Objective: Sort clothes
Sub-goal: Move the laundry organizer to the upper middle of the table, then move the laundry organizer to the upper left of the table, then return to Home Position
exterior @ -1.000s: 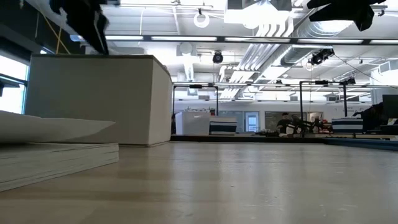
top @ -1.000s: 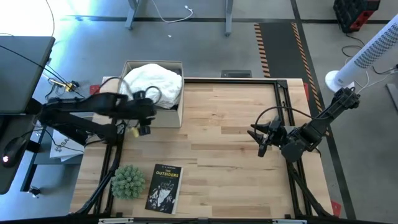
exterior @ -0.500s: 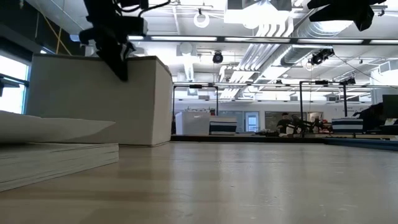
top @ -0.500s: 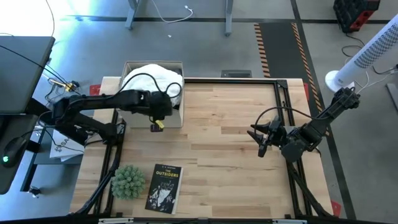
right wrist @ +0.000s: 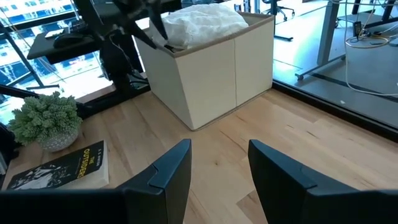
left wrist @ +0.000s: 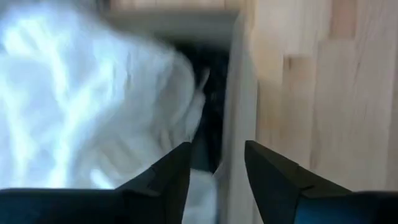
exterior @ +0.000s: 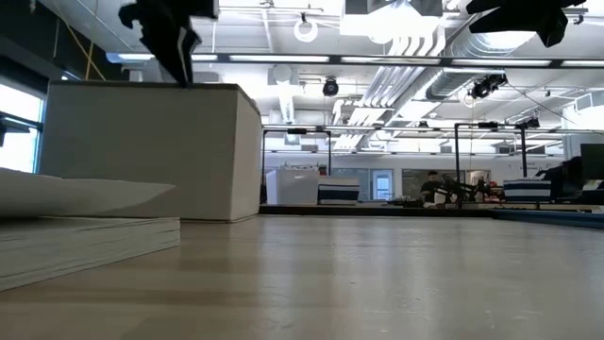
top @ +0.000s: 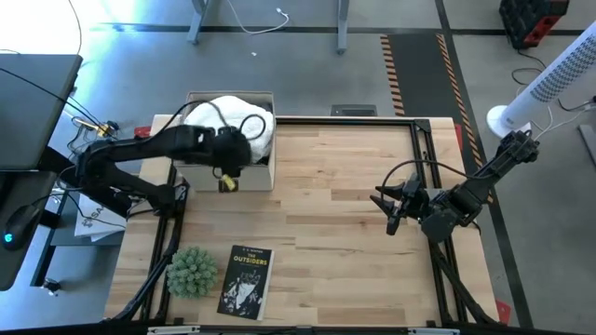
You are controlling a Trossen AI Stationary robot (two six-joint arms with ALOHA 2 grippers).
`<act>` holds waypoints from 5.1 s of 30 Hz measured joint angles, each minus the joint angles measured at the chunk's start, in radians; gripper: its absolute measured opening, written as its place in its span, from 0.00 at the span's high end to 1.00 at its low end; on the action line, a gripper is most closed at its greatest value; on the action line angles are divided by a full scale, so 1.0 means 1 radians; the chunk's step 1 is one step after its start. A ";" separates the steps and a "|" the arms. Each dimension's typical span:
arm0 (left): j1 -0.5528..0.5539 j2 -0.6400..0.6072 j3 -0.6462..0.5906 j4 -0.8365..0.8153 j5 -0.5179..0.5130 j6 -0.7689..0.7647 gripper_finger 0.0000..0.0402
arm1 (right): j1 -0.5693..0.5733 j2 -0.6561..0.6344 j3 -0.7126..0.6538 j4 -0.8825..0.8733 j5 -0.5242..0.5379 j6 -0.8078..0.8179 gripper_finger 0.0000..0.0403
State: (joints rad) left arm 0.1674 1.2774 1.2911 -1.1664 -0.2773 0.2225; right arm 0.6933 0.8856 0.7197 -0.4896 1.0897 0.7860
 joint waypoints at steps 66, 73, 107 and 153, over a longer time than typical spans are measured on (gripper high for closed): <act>-0.291 -0.203 -0.149 0.611 0.040 -0.293 0.72 | 0.123 -0.060 -0.001 -0.004 -0.036 -0.058 0.61; -0.408 -0.556 -0.572 0.893 -0.094 -0.438 0.75 | 0.197 -0.113 -0.072 0.008 -0.137 -0.100 0.61; -0.084 -1.080 -1.280 1.469 0.299 -0.411 1.00 | -0.877 -0.444 -0.708 0.709 -0.694 -0.158 0.68; -0.325 -1.191 -1.010 1.115 0.189 -0.452 1.00 | -1.154 0.827 0.138 0.814 -1.275 -0.562 0.73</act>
State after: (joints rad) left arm -0.1577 0.0867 0.2810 -0.0514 -0.0885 -0.2295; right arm -0.4604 1.7131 0.8580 0.3243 -0.1857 0.2239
